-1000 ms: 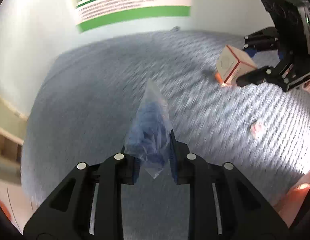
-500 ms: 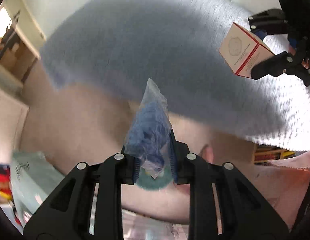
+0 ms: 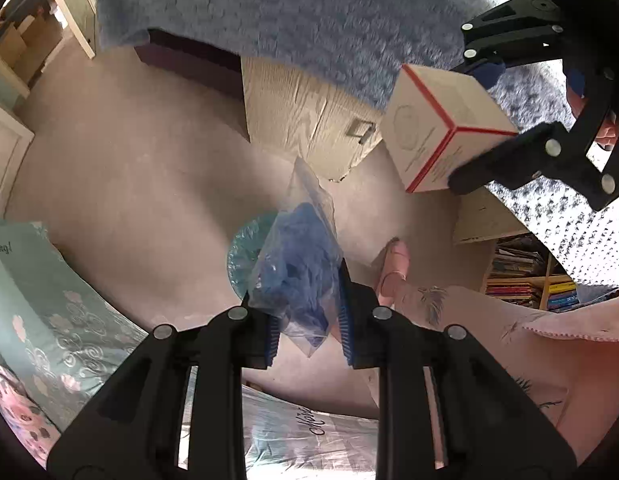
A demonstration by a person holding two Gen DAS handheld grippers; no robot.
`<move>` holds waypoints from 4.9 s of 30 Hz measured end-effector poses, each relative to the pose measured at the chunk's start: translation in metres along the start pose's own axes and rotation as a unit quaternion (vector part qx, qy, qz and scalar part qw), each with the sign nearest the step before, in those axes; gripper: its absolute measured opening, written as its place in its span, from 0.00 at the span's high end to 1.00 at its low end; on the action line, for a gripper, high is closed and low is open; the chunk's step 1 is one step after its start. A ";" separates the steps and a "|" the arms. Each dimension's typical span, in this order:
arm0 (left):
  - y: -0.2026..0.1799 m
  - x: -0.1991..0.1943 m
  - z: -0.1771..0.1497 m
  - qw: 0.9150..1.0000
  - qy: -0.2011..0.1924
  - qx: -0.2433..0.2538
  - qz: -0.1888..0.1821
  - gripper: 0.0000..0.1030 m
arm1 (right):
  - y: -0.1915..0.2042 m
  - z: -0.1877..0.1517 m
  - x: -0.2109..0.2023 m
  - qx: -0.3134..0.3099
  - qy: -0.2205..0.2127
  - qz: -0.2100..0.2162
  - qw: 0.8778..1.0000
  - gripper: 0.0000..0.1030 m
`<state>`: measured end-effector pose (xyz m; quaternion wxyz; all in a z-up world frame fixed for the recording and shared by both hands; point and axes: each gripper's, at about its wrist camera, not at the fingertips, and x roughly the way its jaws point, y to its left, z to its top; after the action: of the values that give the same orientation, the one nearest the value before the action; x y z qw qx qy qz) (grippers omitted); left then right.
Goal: Collect trash
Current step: 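Carry the blue bag and small box toward the teal bin with both tools, then open both tools over the teal bin to drop the bag and box, then move both tools back over the blanket toward the orange bag and pink card box, then grasp the orange bag with the left tool while the right tool grasps the pink card box, then carry the orange bag and pink card box over the teal bin with both tools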
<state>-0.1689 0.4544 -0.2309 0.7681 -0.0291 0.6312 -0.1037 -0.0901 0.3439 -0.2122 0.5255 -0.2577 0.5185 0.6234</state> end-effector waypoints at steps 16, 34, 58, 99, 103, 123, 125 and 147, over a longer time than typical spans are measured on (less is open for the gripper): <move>0.007 0.040 -0.024 0.999 0.030 -0.011 0.022 0.24 | -0.017 -0.007 0.000 0.040 -0.001 -0.019 0.999 0.34; -0.071 -0.058 0.071 0.989 -0.048 0.130 0.059 0.23 | -0.027 -0.086 -0.155 0.085 -0.134 -0.084 0.984 0.34; -0.352 -0.017 0.314 0.909 -0.110 0.401 -0.016 0.11 | -0.110 -0.369 -0.292 0.288 -0.162 -0.215 0.919 0.33; -0.496 0.123 0.445 0.775 -0.023 0.621 -0.114 0.65 | -0.141 -0.390 -0.237 0.301 -0.133 -0.270 0.905 0.64; -0.475 0.110 0.443 0.788 -0.025 0.603 -0.124 0.65 | -0.141 -0.389 -0.241 0.298 -0.136 -0.272 0.905 0.67; -0.387 -0.002 0.412 0.856 -0.097 0.503 -0.068 0.65 | -0.127 -0.363 -0.296 0.248 -0.196 -0.231 0.920 0.68; -0.372 -0.012 0.403 0.871 -0.107 0.477 -0.054 0.65 | -0.126 -0.352 -0.299 0.220 -0.194 -0.222 0.930 0.68; -0.060 -0.110 0.101 0.988 -0.087 0.103 0.077 0.65 | -0.022 -0.078 -0.162 -0.088 -0.142 -0.030 0.985 0.68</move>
<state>-0.0972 0.4087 -0.0941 0.8248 0.0896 0.5481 -0.1058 -0.0360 0.2073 -0.1060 0.5878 -0.2275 0.3732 0.6808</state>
